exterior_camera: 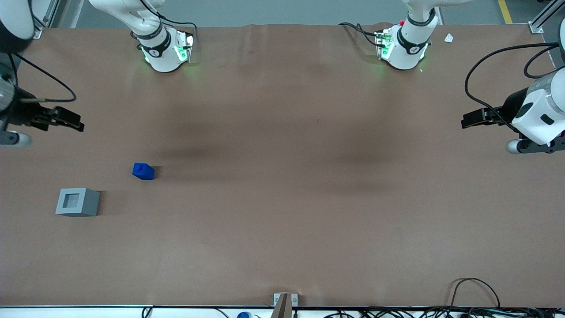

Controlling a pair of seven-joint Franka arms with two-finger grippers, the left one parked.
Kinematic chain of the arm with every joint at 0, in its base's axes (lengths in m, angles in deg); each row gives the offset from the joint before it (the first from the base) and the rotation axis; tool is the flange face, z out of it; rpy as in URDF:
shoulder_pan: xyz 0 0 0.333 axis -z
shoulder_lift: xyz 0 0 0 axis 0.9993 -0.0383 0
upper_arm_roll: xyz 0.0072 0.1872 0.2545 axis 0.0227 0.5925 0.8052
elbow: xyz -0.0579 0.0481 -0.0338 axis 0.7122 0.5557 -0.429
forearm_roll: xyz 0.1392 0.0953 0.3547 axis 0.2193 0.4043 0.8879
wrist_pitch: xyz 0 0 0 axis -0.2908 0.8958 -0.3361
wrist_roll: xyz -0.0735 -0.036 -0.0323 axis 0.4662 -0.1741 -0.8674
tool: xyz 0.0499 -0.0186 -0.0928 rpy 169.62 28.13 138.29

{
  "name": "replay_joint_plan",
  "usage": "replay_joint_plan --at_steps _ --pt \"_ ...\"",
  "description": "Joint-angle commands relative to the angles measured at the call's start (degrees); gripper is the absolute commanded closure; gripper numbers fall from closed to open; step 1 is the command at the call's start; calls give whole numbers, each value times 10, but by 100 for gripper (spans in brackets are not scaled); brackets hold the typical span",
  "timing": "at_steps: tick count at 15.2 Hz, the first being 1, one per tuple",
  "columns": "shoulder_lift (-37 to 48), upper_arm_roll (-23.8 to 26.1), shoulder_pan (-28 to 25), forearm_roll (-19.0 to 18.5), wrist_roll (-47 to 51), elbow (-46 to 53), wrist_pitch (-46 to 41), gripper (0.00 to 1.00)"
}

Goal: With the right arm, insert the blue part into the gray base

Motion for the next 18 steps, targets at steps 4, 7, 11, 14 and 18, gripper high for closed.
replay_joint_plan --at_steps 4,7,11,14,18 --pt "-31 1 -2 4 6 -115 124 0" --pt "-72 1 -3 5 5 -116 137 0" --pt "-87 1 -4 16 5 -179 240 0" --pt "-103 1 -14 16 5 -224 331 0" --pt "-137 2 -15 17 6 -255 419 5"
